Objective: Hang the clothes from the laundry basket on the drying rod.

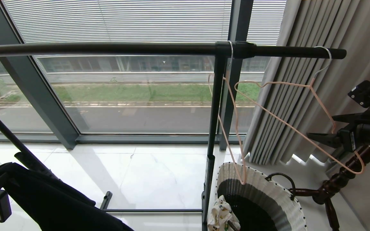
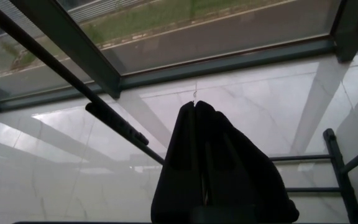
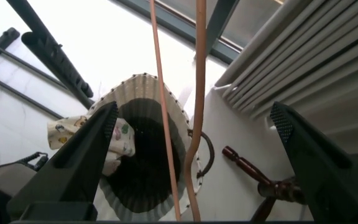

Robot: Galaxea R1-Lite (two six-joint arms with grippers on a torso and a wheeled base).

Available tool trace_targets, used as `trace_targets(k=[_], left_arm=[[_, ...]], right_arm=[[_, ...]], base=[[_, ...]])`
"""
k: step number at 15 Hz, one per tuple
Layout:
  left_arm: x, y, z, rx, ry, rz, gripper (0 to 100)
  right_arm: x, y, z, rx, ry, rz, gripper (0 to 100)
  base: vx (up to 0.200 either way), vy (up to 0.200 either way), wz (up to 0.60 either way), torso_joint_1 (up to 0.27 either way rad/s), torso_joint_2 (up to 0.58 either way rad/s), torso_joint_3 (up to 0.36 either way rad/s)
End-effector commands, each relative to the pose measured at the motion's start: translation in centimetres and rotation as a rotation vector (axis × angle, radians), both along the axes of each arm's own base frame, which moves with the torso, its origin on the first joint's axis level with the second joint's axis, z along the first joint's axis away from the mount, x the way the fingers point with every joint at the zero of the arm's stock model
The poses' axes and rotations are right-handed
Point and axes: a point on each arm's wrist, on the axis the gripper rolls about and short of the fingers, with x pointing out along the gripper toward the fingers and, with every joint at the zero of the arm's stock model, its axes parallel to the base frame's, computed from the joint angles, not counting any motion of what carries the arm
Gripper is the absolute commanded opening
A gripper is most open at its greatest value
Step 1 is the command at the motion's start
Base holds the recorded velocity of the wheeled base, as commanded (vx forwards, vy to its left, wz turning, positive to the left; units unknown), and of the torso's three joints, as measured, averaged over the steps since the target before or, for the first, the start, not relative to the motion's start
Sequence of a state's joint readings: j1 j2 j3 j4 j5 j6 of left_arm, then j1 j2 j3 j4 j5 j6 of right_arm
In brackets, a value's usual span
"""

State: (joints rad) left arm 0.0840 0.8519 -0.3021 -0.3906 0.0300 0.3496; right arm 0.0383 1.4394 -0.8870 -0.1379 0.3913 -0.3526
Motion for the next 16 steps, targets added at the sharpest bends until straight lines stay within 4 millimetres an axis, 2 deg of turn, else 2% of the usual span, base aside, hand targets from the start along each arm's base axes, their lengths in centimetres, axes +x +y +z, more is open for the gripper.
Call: trace_targets(k=[1, 2, 3, 16], left_arm=[[0.0, 0.0, 0.0, 0.000, 0.000, 0.001, 0], [0.0, 0.0, 0.1, 0.001, -0.003, 0.001, 0], [0.0, 0.0, 0.1, 0.001, -0.003, 0.001, 0], [-0.5, 0.0, 0.3, 0.003, -0.029, 0.001, 0]], right_arm=[[-0.5, 0.0, -0.1, 0.001, 0.000, -0.001, 100], [-0.8, 0.0, -0.1, 0.002, 0.001, 0.000, 100], [-1.2, 0.0, -0.3, 0.002, 0.005, 0.000, 0], [-1.6, 0.0, -0.1, 0.007, -0.022, -0.003, 0]], base=[[0.000, 0.000, 0.00, 0.000, 0.00, 0.000], [0.000, 0.000, 0.00, 0.000, 0.00, 0.000], [0.000, 0.000, 0.00, 0.000, 0.00, 0.000], [0.000, 0.000, 0.00, 0.000, 0.00, 0.000]])
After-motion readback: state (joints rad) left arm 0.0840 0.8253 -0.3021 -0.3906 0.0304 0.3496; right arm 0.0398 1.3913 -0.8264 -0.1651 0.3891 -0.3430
